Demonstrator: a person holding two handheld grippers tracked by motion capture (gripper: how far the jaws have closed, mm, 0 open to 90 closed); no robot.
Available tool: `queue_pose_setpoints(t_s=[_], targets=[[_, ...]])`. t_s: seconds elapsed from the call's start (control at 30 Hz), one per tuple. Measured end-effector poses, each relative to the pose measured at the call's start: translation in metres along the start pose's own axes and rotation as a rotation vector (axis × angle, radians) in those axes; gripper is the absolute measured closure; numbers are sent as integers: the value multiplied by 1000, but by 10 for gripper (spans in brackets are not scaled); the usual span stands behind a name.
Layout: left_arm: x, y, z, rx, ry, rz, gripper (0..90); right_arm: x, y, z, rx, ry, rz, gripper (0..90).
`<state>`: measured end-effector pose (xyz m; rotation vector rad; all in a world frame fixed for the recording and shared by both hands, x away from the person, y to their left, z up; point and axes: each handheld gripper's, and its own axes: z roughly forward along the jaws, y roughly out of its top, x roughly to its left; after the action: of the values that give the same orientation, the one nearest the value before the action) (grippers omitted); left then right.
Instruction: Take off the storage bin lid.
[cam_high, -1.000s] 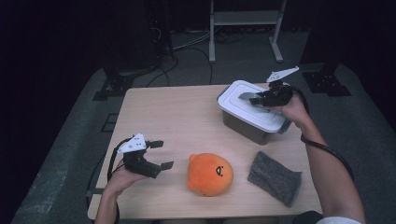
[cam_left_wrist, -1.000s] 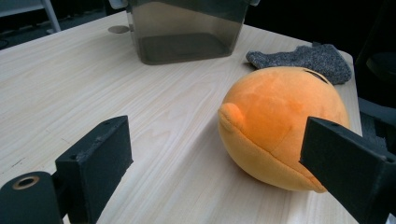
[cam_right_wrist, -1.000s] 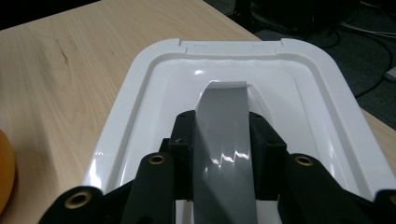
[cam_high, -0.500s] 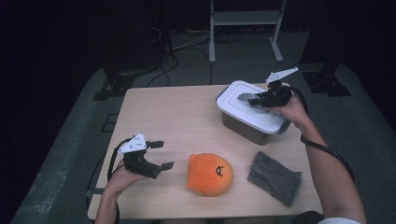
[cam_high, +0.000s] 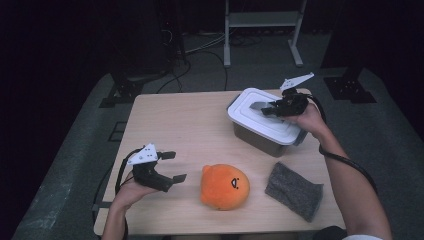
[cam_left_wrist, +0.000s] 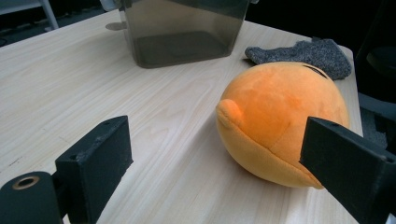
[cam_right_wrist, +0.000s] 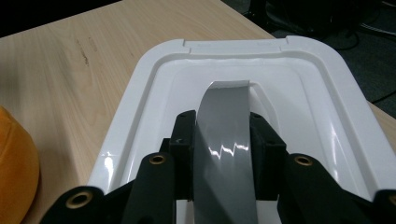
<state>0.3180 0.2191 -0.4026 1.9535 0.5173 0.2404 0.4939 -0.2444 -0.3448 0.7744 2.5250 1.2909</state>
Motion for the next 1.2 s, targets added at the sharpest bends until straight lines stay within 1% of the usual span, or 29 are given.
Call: queue_pose_setpoints(t_s=[0.33,0.67,1.2], targets=[[0,-1,-1,-2,4,-2,84,10,5,7,10,21,-32,661],[-1,0,-3,-1,6,5,84,20,11,15,14,44,-54,661],[-2,0,-3,-1,4,5,84,41,24,34,19,86,-93,661]])
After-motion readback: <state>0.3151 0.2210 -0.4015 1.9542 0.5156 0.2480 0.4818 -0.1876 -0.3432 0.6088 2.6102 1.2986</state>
